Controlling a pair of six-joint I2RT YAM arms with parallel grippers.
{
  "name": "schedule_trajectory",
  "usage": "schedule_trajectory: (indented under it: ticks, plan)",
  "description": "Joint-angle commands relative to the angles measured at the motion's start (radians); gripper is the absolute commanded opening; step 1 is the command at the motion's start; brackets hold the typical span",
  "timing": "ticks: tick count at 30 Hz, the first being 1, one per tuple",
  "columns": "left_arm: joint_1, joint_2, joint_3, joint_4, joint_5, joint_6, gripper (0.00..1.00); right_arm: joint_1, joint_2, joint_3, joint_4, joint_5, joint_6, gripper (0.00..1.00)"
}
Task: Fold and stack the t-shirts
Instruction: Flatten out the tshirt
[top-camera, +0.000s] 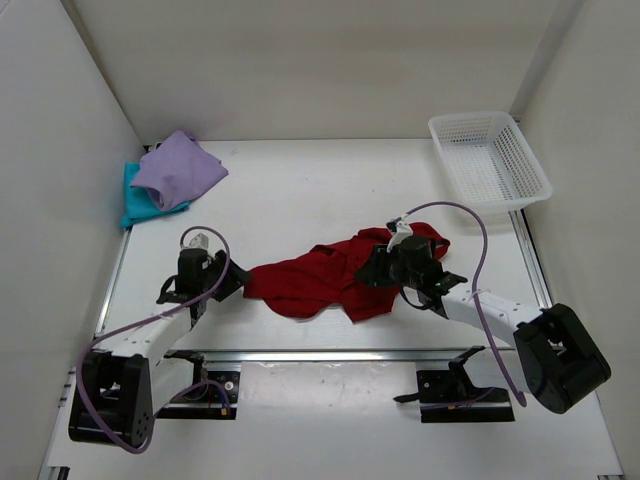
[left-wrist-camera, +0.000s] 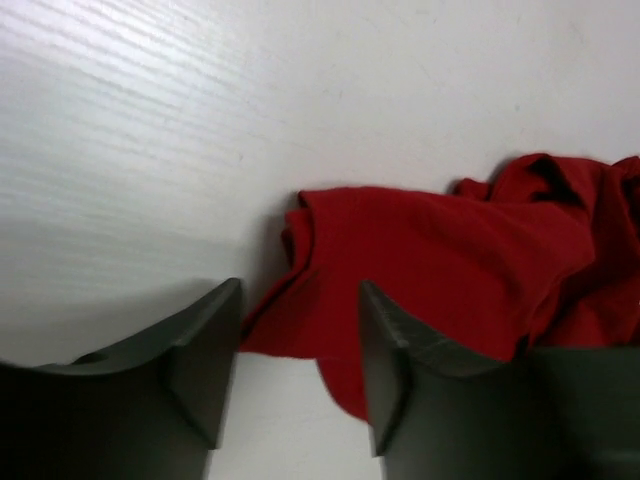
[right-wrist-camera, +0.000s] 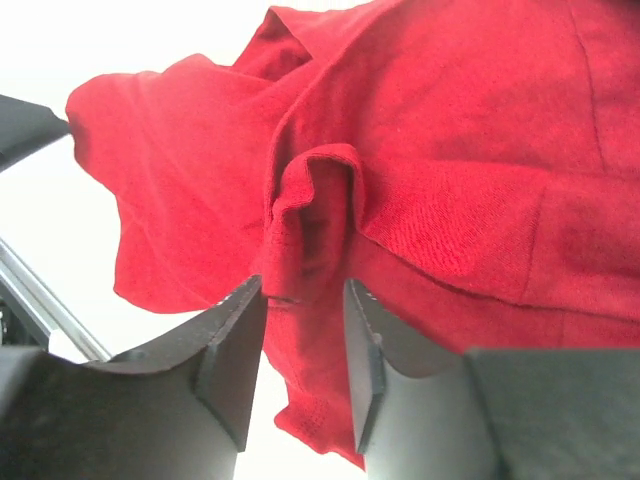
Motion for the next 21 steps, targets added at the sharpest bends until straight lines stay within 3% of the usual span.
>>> schedule_trajectory:
  ticks: [1,7,18,21]
  plan:
    - [-0.008,-0.049,-0.056,-0.061,0.007,0.007,0.56,-0.002,0.000,0.022,0.066,-0.040,0.013,0.36]
    - [-0.028,-0.049,-0.156,0.012,0.028,-0.073,0.46,0.005,0.030,0.066,0.047,-0.029,0.000,0.37]
    - [-0.043,-0.069,-0.199,0.038,0.028,-0.154,0.58,0.054,0.109,0.161,0.021,-0.014,-0.017,0.35]
    - [-0.045,-0.078,-0.214,0.032,0.051,-0.175,0.50,0.061,0.122,0.175,0.017,-0.003,-0.029,0.35]
